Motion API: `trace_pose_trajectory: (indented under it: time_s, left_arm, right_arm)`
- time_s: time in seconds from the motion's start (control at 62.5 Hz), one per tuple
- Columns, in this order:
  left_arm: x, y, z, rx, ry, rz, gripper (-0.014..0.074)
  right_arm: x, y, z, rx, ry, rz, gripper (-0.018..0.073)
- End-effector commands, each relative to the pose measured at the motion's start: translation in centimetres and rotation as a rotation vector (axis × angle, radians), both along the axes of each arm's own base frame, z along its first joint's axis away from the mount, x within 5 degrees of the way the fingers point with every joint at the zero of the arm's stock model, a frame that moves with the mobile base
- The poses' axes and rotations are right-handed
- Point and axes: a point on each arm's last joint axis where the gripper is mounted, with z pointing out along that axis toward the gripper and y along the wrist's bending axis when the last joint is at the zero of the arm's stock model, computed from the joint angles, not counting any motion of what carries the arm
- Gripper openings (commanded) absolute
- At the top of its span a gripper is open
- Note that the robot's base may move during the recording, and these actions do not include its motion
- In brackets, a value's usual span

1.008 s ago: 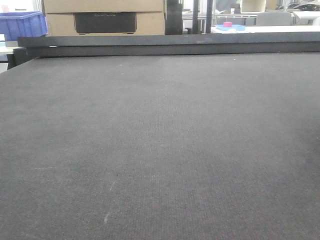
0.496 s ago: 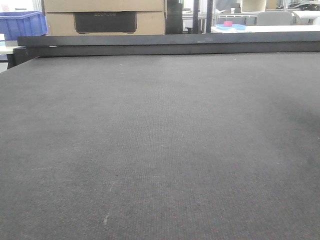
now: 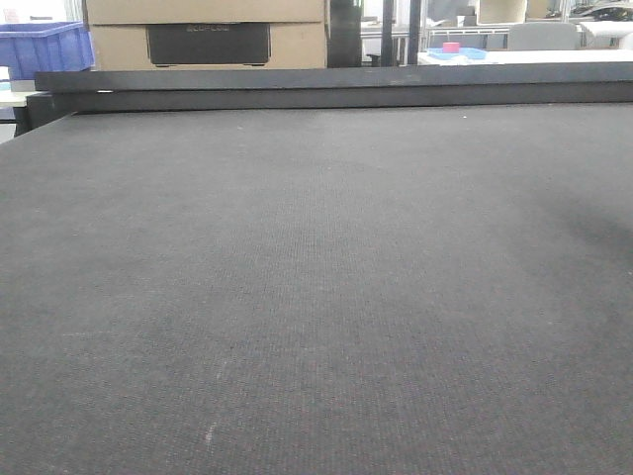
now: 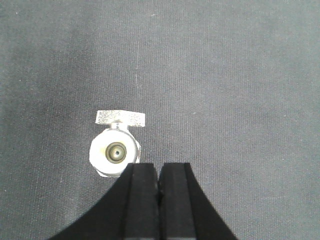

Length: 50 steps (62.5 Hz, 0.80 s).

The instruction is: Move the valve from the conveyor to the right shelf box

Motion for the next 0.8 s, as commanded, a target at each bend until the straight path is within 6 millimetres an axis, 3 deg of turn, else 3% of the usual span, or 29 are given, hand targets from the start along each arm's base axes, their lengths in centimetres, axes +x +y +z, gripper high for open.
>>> trace_pose_trajectory:
  time_s: [0.0, 0.176, 0.256, 0.784]
  left_arm:
    - [0.1, -0.2, 0.2, -0.009, -0.014, -0.008, -0.0111]
    - [0.1, -0.2, 0.2, -0.009, -0.016, -0.008, -0.0111]
    - [0.1, -0.2, 0.2, -0.009, -0.016, -0.008, -0.0111]
    - [0.1, -0.2, 0.2, -0.009, -0.012, -0.008, -0.0111]
  right_arm:
    - [0.6, -0.4, -0.3, -0.049, 0.001, 0.010, -0.0048]
    - [0.8, -0.5, -0.3, -0.070, 0.029, 0.021, 0.0362]
    - [0.6, -0.7, -0.5, -0.101, 0.060, 0.029, 0.0460]
    - [1.1, -2.2, -4.3, -0.129, 0.311, 0.021, 0.0477]
